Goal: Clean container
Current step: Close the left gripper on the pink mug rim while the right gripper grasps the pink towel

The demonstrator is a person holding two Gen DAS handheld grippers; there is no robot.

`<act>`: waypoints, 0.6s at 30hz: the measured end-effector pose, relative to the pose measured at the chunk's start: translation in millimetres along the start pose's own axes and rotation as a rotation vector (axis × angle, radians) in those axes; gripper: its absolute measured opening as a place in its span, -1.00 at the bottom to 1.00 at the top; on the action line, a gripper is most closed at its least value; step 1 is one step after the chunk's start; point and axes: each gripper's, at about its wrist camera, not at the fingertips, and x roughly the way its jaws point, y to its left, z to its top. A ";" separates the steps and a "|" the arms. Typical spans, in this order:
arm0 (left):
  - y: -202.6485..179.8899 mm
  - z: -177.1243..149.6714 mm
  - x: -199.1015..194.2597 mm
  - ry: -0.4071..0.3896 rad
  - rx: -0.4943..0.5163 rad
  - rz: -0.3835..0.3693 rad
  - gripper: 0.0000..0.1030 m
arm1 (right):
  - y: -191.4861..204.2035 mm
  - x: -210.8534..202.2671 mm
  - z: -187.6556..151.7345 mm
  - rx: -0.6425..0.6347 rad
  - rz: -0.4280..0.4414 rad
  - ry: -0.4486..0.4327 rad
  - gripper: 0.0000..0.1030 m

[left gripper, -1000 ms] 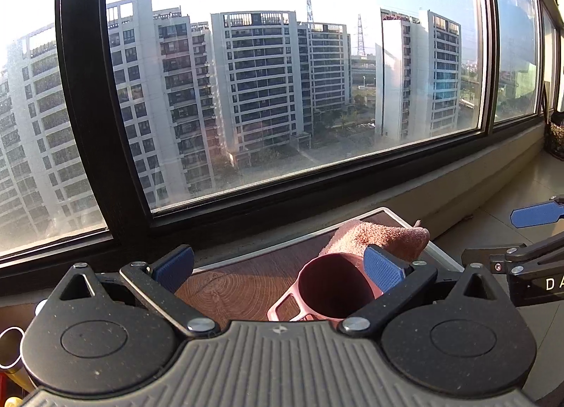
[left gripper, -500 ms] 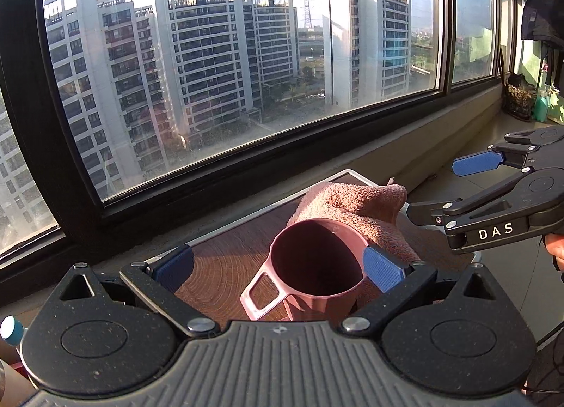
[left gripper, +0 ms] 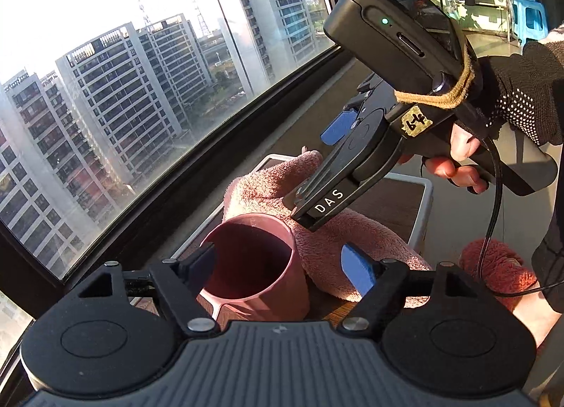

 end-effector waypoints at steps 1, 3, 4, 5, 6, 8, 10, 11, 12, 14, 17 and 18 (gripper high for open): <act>-0.1 0.4 3.4 0.010 0.007 0.000 0.42 | 0.9 2.3 -0.1 -0.004 -0.003 0.003 0.61; -0.3 1.4 10.0 0.031 0.018 0.000 0.31 | 2.0 6.5 0.4 -0.011 -0.005 0.004 0.61; -0.6 2.1 12.6 0.039 0.025 0.003 0.30 | 2.4 7.9 0.4 -0.013 -0.004 0.005 0.61; -1.3 2.7 14.1 0.041 0.033 0.004 0.30 | 2.2 12.4 1.4 -0.009 0.002 0.004 0.61; -2.1 3.5 15.5 0.042 0.040 0.008 0.30 | 1.3 14.5 1.8 -0.002 0.011 0.006 0.61; -3.7 5.2 16.9 0.044 0.055 0.018 0.30 | -0.7 18.1 2.5 0.015 0.040 0.016 0.61; -4.2 6.0 15.5 0.037 0.067 0.019 0.30 | -3.7 17.3 2.6 0.011 0.046 0.009 0.61; -4.6 5.2 15.8 0.036 0.070 0.021 0.30 | -5.2 16.4 3.8 0.011 0.047 0.002 0.61; -3.4 3.6 15.8 0.038 0.075 0.028 0.30 | -6.9 15.5 5.3 0.008 0.056 -0.001 0.61; 0.6 1.1 18.2 0.046 0.078 0.034 0.30 | -11.1 12.4 7.5 -0.015 0.098 -0.010 0.61; 10.2 -2.6 18.3 0.052 0.052 0.035 0.21 | -4.4 16.0 7.8 -0.128 0.167 0.008 0.61; 12.6 -2.9 17.5 0.049 0.048 0.041 0.20 | -2.5 16.1 5.9 -0.169 0.185 0.009 0.61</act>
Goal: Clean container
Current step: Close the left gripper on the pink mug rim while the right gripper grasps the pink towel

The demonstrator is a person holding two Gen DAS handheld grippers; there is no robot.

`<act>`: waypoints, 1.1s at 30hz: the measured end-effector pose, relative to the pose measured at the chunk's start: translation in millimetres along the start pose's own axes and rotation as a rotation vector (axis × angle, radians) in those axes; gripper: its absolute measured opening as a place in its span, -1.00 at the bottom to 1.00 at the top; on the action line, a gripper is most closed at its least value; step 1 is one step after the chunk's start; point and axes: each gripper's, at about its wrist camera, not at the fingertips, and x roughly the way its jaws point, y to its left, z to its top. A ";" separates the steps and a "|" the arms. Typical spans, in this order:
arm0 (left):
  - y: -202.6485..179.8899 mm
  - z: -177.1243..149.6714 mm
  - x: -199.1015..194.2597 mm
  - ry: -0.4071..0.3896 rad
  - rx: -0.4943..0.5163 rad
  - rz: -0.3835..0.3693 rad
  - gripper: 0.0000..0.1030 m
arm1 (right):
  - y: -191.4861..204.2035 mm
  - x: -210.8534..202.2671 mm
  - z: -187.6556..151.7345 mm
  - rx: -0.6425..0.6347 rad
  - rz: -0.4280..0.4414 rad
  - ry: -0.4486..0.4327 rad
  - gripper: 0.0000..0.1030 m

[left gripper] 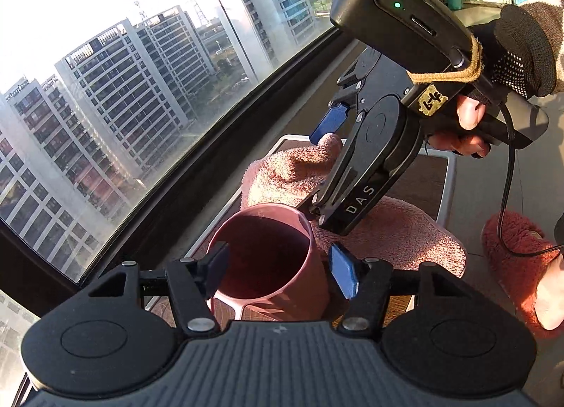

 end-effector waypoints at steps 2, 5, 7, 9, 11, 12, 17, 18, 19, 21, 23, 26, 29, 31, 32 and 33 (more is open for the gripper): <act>7.1 -0.8 -2.0 -0.008 -0.018 0.013 0.20 | 2.5 2.1 -1.6 -0.053 0.012 0.006 0.61; 20.9 -4.5 -3.9 -0.003 -0.070 0.009 0.20 | 3.6 5.6 -1.5 -0.072 0.037 0.014 0.61; 33.6 -10.9 -7.1 0.011 -0.104 -0.079 0.20 | 5.0 7.6 -3.3 -0.089 0.054 0.020 0.61; 40.2 -19.9 -13.6 -0.002 -0.131 -0.113 0.20 | 6.3 8.6 -6.5 -0.107 0.055 0.026 0.61; 45.4 -27.4 -17.2 0.005 -0.140 -0.108 0.20 | 8.9 11.7 -7.3 -0.123 0.057 0.027 0.61; 47.5 -29.5 -16.6 0.006 -0.142 -0.098 0.20 | 9.4 11.6 -8.0 -0.125 0.056 0.025 0.61; 58.2 -34.7 -14.6 0.014 -0.182 -0.067 0.21 | 21.9 26.1 -5.4 -0.151 0.021 0.019 0.61; 58.1 -34.9 -15.6 0.014 -0.182 -0.075 0.21 | 23.4 26.8 -5.8 -0.155 0.013 0.012 0.59; 56.7 -34.9 -18.9 0.006 -0.175 -0.080 0.21 | 23.8 27.3 -5.9 -0.155 0.008 0.008 0.59; 49.4 -32.8 -24.2 -0.018 -0.135 -0.079 0.21 | 24.4 28.2 -6.0 -0.158 0.000 0.004 0.55; 40.0 -26.8 -34.8 -0.038 -0.092 -0.088 0.21 | 23.9 28.1 -6.4 -0.164 -0.004 0.003 0.36; 26.0 -19.8 -28.6 -0.027 -0.025 -0.086 0.21 | 19.3 28.6 -4.3 -0.149 -0.016 0.007 0.07; 13.8 -14.1 -18.1 -0.003 0.039 -0.063 0.20 | 19.7 27.9 -4.2 -0.156 -0.030 0.005 -0.13; 7.0 -11.0 -12.8 0.007 0.068 -0.053 0.06 | 21.9 26.7 -3.8 -0.168 -0.034 0.006 -0.29; 4.9 -9.8 -9.5 0.023 0.079 -0.041 -0.06 | 23.0 25.0 -3.7 -0.172 -0.028 0.010 -0.40; 3.8 -9.3 -6.9 0.038 0.086 -0.032 -0.25 | 24.5 23.3 -3.3 -0.181 -0.030 0.011 -0.47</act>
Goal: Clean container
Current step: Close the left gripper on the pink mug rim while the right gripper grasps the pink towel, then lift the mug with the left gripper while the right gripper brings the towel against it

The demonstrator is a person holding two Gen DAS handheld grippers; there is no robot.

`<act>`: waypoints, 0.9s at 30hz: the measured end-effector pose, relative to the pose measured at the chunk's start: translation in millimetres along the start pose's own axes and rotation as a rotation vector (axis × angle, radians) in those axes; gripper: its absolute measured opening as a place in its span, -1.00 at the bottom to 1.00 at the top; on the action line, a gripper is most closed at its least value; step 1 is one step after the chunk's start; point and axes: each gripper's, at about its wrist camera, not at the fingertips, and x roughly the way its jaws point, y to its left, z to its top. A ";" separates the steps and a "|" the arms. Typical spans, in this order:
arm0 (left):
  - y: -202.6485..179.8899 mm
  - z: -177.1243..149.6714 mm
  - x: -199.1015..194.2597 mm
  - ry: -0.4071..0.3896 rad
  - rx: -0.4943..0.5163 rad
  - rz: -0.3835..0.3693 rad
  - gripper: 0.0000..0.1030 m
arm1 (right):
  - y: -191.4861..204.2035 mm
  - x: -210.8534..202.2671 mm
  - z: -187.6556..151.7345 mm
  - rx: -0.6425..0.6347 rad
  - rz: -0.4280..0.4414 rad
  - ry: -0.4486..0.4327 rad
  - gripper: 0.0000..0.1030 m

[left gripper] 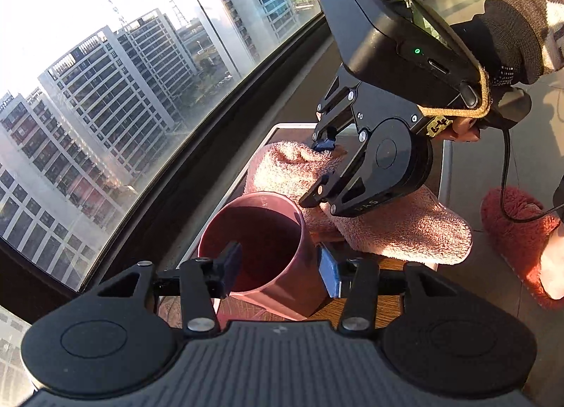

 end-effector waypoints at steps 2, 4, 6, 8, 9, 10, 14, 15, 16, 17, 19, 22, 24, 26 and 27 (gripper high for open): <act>-0.2 -1.3 2.7 0.017 0.008 0.010 -0.39 | 0.4 -4.9 0.9 -0.013 -0.003 0.008 -0.52; 0.2 -2.5 1.0 0.018 0.023 0.004 -0.39 | -2.7 -11.8 1.1 -0.011 -0.005 0.013 -0.54; 0.7 -2.4 0.1 0.027 0.021 -0.012 -0.40 | -7.3 -18.9 3.0 0.006 -0.001 0.015 -0.56; 0.1 -1.8 -0.3 0.044 0.025 -0.028 -0.56 | -11.8 -28.7 3.6 0.006 0.005 0.011 -0.56; 0.0 -0.4 -0.1 0.054 0.022 -0.037 -0.69 | -13.2 -34.4 4.0 -0.004 0.007 0.008 -0.56; 1.0 2.1 1.2 0.070 0.008 -0.040 -0.78 | -14.3 -40.1 4.3 -0.016 0.009 0.004 -0.56; 13.1 14.4 4.7 0.094 -0.124 -0.084 -0.89 | -19.1 -64.8 5.1 -0.046 0.027 -0.032 -0.56; 17.3 17.4 4.8 0.096 -0.165 -0.090 -0.89 | -22.1 -71.2 4.5 -0.035 0.036 -0.046 -0.56; 22.7 19.2 5.1 0.104 -0.217 -0.110 -0.90 | -24.7 -75.2 4.2 -0.023 0.045 -0.057 -0.56; 27.7 19.7 4.5 0.106 -0.269 -0.122 -0.90 | -27.5 -78.8 3.5 -0.004 0.062 -0.070 -0.56; 35.5 17.9 2.5 0.112 -0.355 -0.131 -0.91 | -30.7 -80.6 1.2 0.015 0.092 -0.090 -0.56; 41.9 11.2 -1.8 0.117 -0.440 -0.152 -0.91 | -26.4 -71.3 -5.8 0.028 0.134 -0.051 -0.56; 43.7 6.1 -6.5 0.112 -0.490 -0.168 -0.91 | -22.9 -68.8 -6.2 0.035 0.185 -0.050 -0.57; 41.8 2.5 -10.7 0.106 -0.492 -0.174 -0.91 | -21.8 -72.2 2.3 0.045 0.237 -0.100 -0.57; 39.1 3.5 -8.9 0.103 -0.483 -0.174 -0.91 | -19.9 -72.7 7.4 0.039 0.255 -0.123 -0.57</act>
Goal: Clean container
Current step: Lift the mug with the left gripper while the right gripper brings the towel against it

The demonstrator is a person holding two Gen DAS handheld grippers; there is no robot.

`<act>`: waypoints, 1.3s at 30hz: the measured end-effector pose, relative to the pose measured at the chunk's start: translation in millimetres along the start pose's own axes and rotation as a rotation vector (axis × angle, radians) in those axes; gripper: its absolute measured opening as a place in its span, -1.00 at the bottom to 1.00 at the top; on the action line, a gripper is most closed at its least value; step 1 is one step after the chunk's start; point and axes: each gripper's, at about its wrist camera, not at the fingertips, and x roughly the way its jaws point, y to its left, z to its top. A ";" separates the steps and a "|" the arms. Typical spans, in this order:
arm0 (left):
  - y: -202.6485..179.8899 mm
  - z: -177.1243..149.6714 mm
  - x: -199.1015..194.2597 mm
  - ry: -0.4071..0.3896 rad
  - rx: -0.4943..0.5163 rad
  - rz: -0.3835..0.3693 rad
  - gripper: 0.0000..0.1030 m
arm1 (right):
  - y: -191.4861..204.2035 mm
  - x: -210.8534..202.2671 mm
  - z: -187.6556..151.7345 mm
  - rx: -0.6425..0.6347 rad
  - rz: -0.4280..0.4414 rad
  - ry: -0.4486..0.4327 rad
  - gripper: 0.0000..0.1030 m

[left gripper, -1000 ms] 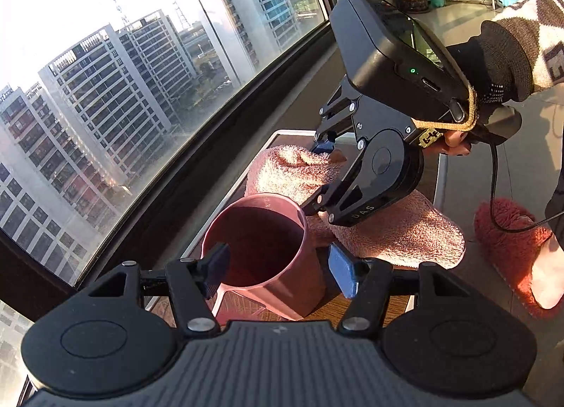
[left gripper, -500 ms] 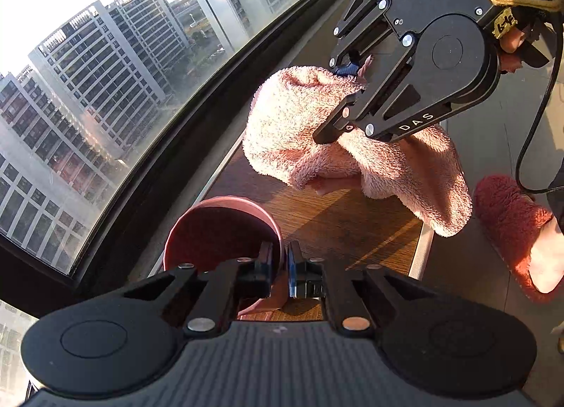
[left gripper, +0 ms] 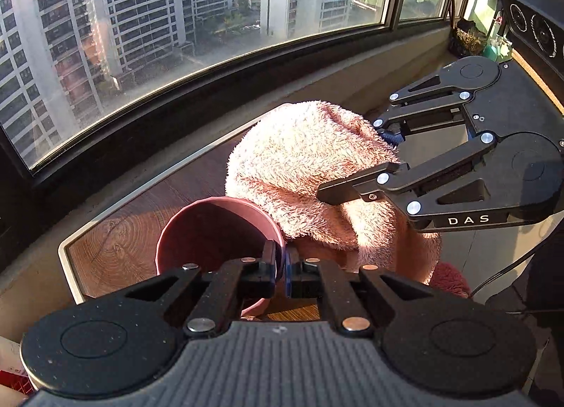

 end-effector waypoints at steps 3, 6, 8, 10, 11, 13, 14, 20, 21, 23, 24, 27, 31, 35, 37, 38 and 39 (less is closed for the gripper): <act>-0.2 -0.8 5.5 -0.011 0.020 0.005 -0.91 | 9.2 11.4 6.5 -0.075 0.030 -0.017 -0.57; -3.9 -4.7 9.4 -0.013 0.044 0.018 -0.91 | 13.1 31.4 3.8 -0.102 0.038 0.013 -0.59; -0.5 -5.2 5.5 -0.016 0.026 0.006 -0.91 | 14.0 41.8 1.0 -0.105 0.055 0.034 -0.59; 4.3 -5.8 5.3 -0.021 0.009 -0.003 -0.91 | 17.8 49.9 -3.0 -0.134 0.083 0.063 -0.60; 6.4 -5.8 4.9 -0.023 0.002 -0.008 -0.90 | 21.0 52.9 -5.5 -0.151 0.097 0.081 -0.60; 9.0 -5.6 6.3 -0.025 -0.012 -0.019 -0.90 | 29.4 55.1 -10.7 -0.202 0.118 0.111 -0.60; 8.5 -5.4 7.1 -0.025 -0.016 -0.022 -0.90 | 35.1 54.1 -12.9 -0.241 0.109 0.119 -0.60; 16.4 -6.3 0.6 -0.043 -0.082 -0.052 -0.90 | 17.3 30.3 3.4 -0.191 0.085 0.062 -0.60; 17.4 -5.7 -0.2 -0.046 -0.090 -0.061 -0.91 | 13.1 24.4 5.2 -0.179 0.090 0.045 -0.60; 14.2 -4.9 -0.8 -0.052 -0.093 -0.073 -0.91 | 6.9 15.9 8.1 -0.159 0.099 0.015 -0.60; 13.5 -4.6 -0.4 -0.051 -0.095 -0.083 -0.91 | 5.6 13.2 8.7 -0.154 0.102 0.004 -0.60; 8.8 -4.8 2.1 -0.048 -0.082 -0.093 -0.91 | 4.0 11.2 5.6 -0.137 0.124 -0.005 -0.60; 7.9 -6.3 3.6 -0.043 -0.078 -0.091 -0.91 | 13.8 24.8 -6.0 -0.192 0.106 0.049 -0.61; 11.0 -6.8 2.3 -0.050 -0.091 -0.094 -0.91 | 20.6 34.1 -18.0 -0.295 0.045 0.122 -0.61; 12.3 -6.7 1.4 -0.055 -0.099 -0.099 -0.91 | 15.5 31.2 -15.6 -0.302 0.024 0.126 -0.61; 13.1 -7.3 0.4 -0.058 -0.103 -0.103 -0.91 | 11.5 27.5 -13.0 -0.295 0.024 0.118 -0.61; 13.7 -7.4 0.1 -0.059 -0.105 -0.106 -0.91 | 6.1 23.5 -8.8 -0.286 0.026 0.102 -0.61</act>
